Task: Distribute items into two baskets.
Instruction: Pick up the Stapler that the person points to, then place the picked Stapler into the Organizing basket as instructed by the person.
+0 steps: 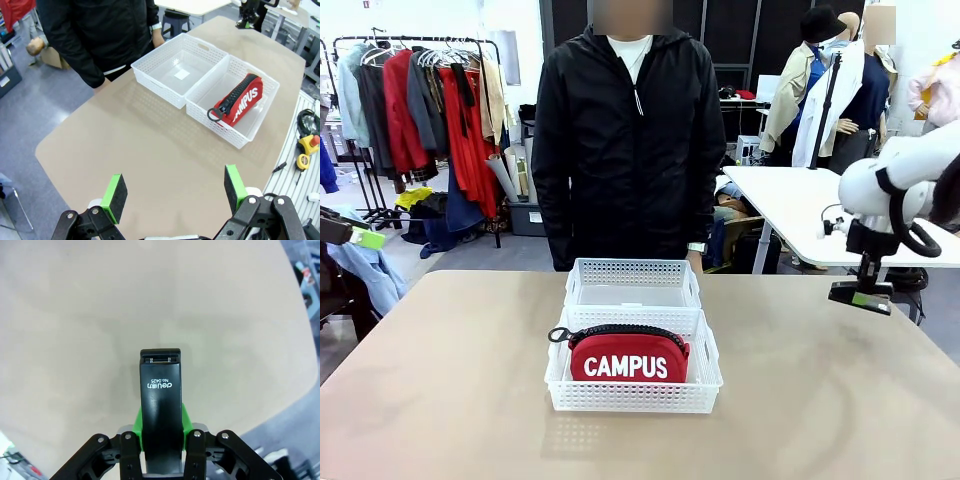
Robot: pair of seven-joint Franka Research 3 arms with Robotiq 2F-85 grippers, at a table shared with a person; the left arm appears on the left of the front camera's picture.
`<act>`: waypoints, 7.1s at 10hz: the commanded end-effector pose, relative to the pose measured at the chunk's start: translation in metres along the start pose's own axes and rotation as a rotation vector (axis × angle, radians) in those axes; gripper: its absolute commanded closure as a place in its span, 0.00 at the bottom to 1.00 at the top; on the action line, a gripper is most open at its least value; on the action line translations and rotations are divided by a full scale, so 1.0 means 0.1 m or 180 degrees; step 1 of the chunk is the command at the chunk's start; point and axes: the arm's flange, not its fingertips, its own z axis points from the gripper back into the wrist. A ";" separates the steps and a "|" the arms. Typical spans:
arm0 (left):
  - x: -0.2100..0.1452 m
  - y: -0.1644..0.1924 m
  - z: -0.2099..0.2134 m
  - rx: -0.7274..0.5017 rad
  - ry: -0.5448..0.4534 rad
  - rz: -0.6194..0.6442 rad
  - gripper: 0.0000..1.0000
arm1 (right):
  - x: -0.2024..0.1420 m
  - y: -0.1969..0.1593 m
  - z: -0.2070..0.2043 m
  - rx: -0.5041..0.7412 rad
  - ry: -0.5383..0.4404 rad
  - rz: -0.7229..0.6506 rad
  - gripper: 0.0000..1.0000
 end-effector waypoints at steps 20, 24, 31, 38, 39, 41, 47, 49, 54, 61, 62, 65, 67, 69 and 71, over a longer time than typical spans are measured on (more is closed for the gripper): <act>0.01 0.02 -0.01 -0.0022 -0.0057 -0.0045 0.00 | 0.15 1.35 1.52 -0.0191 -0.0439 0.0654 1.00; 0.01 0.02 -0.01 -0.0022 -0.0057 -0.0045 0.00 | 0.15 1.35 1.52 -0.0191 -0.0439 0.0654 1.00; 0.01 0.02 -0.01 -0.0022 -0.0057 -0.0045 0.00 | 0.15 1.35 1.52 -0.0191 -0.0439 0.0654 1.00; 0.01 0.02 -0.01 -0.0022 -0.0057 -0.0045 0.00 | 0.15 1.35 1.52 -0.0191 -0.0439 0.0654 1.00; 0.01 0.02 -0.01 -0.0022 -0.0057 -0.0045 0.00 | 0.15 1.35 1.52 -0.0191 -0.0439 0.0654 1.00; 0.01 0.02 -0.01 -0.0022 -0.0057 -0.0045 0.00 | 0.14 1.36 1.48 -0.0174 -0.0432 0.0655 1.00; 0.01 0.02 -0.01 -0.0022 -0.0057 -0.0045 0.00 | 0.84 1.30 1.68 -0.0174 -0.0440 0.1222 1.00; 0.01 0.02 -0.01 -0.0022 -0.0057 -0.0045 0.00 | 1.06 1.37 1.73 -0.0188 -0.0388 0.1493 1.00; 0.01 0.02 -0.01 -0.0022 -0.0057 -0.0045 0.00 | 1.48 1.73 1.63 -0.0082 -0.0386 0.1925 1.00; 0.01 0.02 -0.01 -0.0022 -0.0057 -0.0045 0.00 | 2.43 1.92 1.49 0.0089 -0.0309 0.2213 1.00; 0.01 0.02 -0.01 -0.0022 -0.0057 -0.0045 0.00 | 2.57 1.95 1.49 0.0093 -0.0293 0.2286 1.00; 0.01 0.02 -0.01 -0.0022 -0.0057 -0.0045 0.00 | 2.97 1.96 1.42 0.0178 -0.0279 0.2429 1.00; 0.01 0.02 -0.01 -0.0022 -0.0057 -0.0045 0.00 | 3.18 2.01 1.42 0.0181 -0.0334 0.2489 1.00; 0.01 0.02 -0.01 -0.0022 -0.0057 -0.0045 0.00 | 3.41 2.09 1.35 0.0215 -0.0342 0.2563 1.00; 0.01 0.02 -0.01 -0.0022 -0.0057 -0.0045 0.00 | 3.66 2.19 1.21 0.0278 -0.0249 0.2651 1.00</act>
